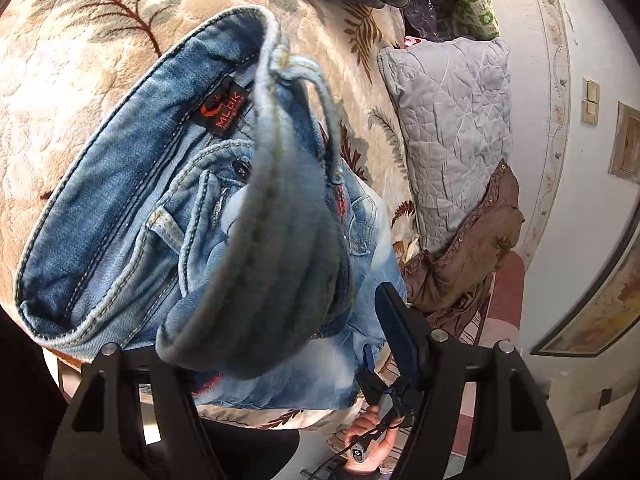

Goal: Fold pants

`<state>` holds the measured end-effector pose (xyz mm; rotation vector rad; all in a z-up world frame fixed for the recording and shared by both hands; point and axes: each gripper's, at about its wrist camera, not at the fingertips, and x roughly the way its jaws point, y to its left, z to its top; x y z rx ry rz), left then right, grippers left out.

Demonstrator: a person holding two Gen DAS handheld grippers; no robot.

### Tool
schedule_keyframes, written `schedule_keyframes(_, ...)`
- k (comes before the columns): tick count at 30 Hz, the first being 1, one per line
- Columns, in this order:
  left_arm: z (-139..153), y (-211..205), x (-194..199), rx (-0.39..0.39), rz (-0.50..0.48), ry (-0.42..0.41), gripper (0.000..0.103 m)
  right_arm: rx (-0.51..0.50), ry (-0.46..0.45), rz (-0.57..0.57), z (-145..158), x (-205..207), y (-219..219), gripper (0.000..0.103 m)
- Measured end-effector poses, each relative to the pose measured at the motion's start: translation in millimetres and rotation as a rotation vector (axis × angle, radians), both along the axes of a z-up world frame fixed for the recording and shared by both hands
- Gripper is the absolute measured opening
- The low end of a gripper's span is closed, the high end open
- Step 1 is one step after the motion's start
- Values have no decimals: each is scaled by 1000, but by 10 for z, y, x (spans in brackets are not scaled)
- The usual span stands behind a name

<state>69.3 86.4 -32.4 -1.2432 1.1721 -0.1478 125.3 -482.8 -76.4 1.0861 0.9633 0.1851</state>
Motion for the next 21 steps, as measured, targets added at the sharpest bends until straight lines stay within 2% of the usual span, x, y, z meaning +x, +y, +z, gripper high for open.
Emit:
schedule_keyframes(2,23,23,111,21,-10,-27,32,11,16,-34,-63,97,-7,77)
schedule_keyframes(4,111,30,269,72,-39,-55,22,-6,49,-17,-134,231,3,68)
schedule_keyframes(5,184,34,348,111,-54,-71,21,-38,73,-2,-145,299,-3,42)
schedule_keyframes(6,270,37,417,140,-66,-96,20,-34,64,12,-144,351,-25,2)
schedule_keyframes(8,453,54,498,164,-83,-142,18,-86,11,23,36,390,-61,1)
schedule_keyframes(9,545,58,523,159,-90,-165,18,-111,-46,28,201,370,-70,1)
schedule_keyframes(11,711,58,504,178,-103,-209,18,-107,-156,31,515,257,-103,1)
schedule_keyframes(12,753,56,485,192,-110,-222,18,-97,-176,42,608,212,-119,2)
schedule_keyframes(14,734,64,453,190,-117,-213,18,-121,-157,31,671,109,-195,6)
schedule_keyframes(16,668,82,416,179,-114,-201,18,-124,-119,2,594,16,-341,9)
schedule_keyframes(17,635,88,396,180,-110,-195,18,-129,-83,-31,528,-30,-438,14)
schedule_keyframes(19,579,89,369,173,-115,-188,18,-110,-26,-95,376,-127,-629,31)
schedule_keyframes(20,564,88,358,173,-118,-185,18,-90,8,-116,300,-161,-697,45)
schedule_keyframes(21,562,77,352,172,-121,-184,18,-89,39,-136,243,-187,-745,51)
